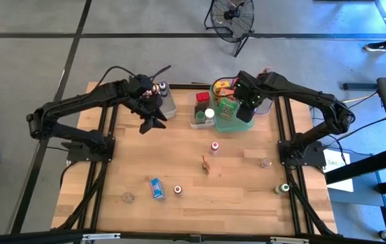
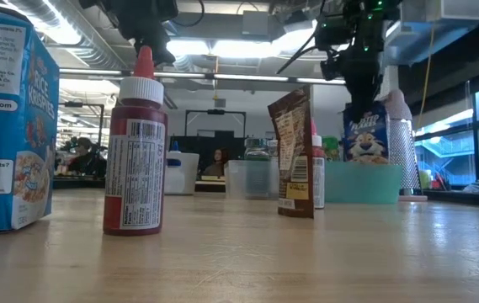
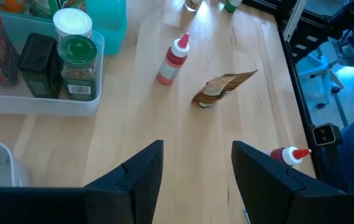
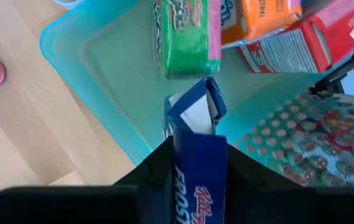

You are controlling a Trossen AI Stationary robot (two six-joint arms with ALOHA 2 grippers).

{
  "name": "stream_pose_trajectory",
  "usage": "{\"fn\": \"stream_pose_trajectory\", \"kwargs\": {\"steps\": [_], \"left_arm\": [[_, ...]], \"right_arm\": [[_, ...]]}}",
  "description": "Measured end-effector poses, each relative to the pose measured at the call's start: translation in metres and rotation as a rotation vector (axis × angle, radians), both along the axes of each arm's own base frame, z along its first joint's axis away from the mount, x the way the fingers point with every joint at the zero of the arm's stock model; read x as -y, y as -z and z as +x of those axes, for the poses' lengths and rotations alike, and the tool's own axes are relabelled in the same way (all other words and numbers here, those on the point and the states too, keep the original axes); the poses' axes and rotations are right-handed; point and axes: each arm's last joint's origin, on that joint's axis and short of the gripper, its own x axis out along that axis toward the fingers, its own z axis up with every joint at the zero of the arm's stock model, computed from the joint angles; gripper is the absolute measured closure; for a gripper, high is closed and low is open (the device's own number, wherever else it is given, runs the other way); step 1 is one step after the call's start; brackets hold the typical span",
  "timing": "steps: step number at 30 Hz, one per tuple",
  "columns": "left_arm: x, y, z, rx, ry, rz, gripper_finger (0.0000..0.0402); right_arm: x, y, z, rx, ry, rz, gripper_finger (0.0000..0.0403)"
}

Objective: Pick & Place Kitchen Items
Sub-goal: Put the blue cereal box into the green bin

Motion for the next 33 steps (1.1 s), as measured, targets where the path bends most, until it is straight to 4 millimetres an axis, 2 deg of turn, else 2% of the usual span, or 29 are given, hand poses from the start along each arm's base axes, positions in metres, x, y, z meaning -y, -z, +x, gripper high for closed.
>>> {"fn": "stream_pose_trajectory", "kwargs": {"steps": [10, 33], "left_arm": [[0.0, 0.0, 0.0, -0.004, -0.011, -0.012, 0.0217], [-0.001, -0.002, 0.002, 0.015, -0.025, -0.013, 0.0217]], "right_arm": [[0.005, 0.008, 0.01, 0.021, -0.039, 0.006, 0.0315], [0.018, 0.004, 0.019, 0.136, -0.003, -0.107, 0.0315]]}}
